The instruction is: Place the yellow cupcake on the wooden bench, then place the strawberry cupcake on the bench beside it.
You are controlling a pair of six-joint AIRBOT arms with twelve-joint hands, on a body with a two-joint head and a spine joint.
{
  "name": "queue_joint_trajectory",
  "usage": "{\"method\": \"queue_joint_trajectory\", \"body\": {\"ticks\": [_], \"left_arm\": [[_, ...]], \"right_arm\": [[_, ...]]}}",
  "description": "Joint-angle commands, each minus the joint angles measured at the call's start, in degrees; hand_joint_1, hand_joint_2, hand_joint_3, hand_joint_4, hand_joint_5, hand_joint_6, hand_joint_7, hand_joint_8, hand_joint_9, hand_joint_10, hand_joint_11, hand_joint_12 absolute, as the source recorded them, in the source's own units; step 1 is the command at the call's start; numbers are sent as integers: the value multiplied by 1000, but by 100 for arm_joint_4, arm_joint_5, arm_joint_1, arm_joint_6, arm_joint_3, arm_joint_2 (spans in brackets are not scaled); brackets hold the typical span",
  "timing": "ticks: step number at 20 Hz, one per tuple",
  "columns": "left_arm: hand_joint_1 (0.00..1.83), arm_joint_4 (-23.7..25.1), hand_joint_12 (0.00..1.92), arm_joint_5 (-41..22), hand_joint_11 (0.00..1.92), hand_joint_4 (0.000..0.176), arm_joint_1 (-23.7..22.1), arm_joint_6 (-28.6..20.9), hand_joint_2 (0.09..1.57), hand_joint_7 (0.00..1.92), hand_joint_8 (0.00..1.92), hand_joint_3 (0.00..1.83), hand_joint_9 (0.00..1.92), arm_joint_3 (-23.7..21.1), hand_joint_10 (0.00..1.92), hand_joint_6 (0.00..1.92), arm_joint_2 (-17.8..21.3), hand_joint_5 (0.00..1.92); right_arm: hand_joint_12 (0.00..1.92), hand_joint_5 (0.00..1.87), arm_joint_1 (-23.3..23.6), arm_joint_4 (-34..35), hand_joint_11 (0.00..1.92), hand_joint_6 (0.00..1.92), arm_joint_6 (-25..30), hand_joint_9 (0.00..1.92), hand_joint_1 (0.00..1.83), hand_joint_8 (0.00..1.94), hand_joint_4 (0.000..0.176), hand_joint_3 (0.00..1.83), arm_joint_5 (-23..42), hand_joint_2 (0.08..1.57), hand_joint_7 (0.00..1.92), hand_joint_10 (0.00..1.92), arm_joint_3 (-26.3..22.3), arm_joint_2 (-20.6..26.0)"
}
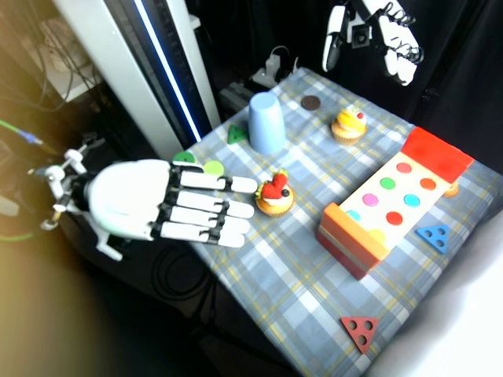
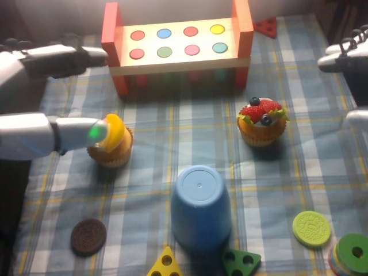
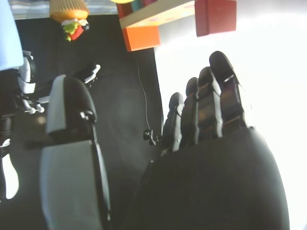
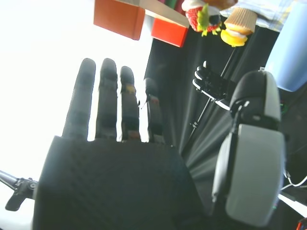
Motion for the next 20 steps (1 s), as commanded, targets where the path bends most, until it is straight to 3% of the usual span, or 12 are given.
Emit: {"method": "queue_joint_trajectory", "body": {"ticks": [1,3,4,7,8,10,12,14,17,20], "left_arm": [[520,-92,879,-297,18,176,-181,419,966,480,3,0,449,21,8,4,-104,485],[521,-503,786,256,0,176,-541,1792,959,452,1,0,423,51,4,2,-359,452],[552,-651,763,465,0,176,-639,2148,938,431,0,0,407,118,1,0,-463,439],[572,-907,882,973,0,176,-805,2346,902,429,0,0,428,396,1,0,-688,429],[572,-1099,770,1160,0,176,-882,2690,913,396,3,2,374,475,1,3,-778,403],[616,-1354,747,1435,0,176,-992,3067,908,397,1,1,383,632,1,0,-935,363],[674,-1474,742,1622,32,176,-1044,3159,888,432,1,0,438,767,6,1,-1056,363],[697,-1684,790,1673,32,176,-1066,3589,883,472,0,1,487,779,4,0,-1122,364],[774,-1806,787,1813,13,176,-1088,3682,897,430,3,2,478,877,5,2,-1193,310],[891,-1868,928,1862,0,176,-1103,3683,962,594,8,1,615,929,17,2,-1225,368]], "right_arm": [[577,513,107,152,206,3,67,473,419,2,0,3,682,1256,506,11,18,9],[582,514,104,115,200,2,141,477,398,0,0,2,689,1259,503,7,28,10],[582,512,103,90,193,0,184,476,392,0,0,2,694,1259,501,6,38,10],[597,527,103,45,196,5,229,498,373,6,0,1,701,1260,521,10,45,8],[604,528,103,37,191,3,241,502,356,5,0,2,702,1265,523,9,45,4],[585,541,98,31,244,0,250,509,395,0,0,0,702,1270,532,2,46,0],[450,555,89,22,361,0,256,520,422,0,0,0,701,1273,542,0,48,-3],[308,557,87,12,424,0,291,525,423,0,0,0,699,1276,556,0,68,-4],[236,555,73,11,451,0,302,526,429,1,0,3,698,1270,560,0,77,-12],[217,562,63,7,456,2,325,530,404,3,0,10,694,1299,569,0,89,-29]]}}
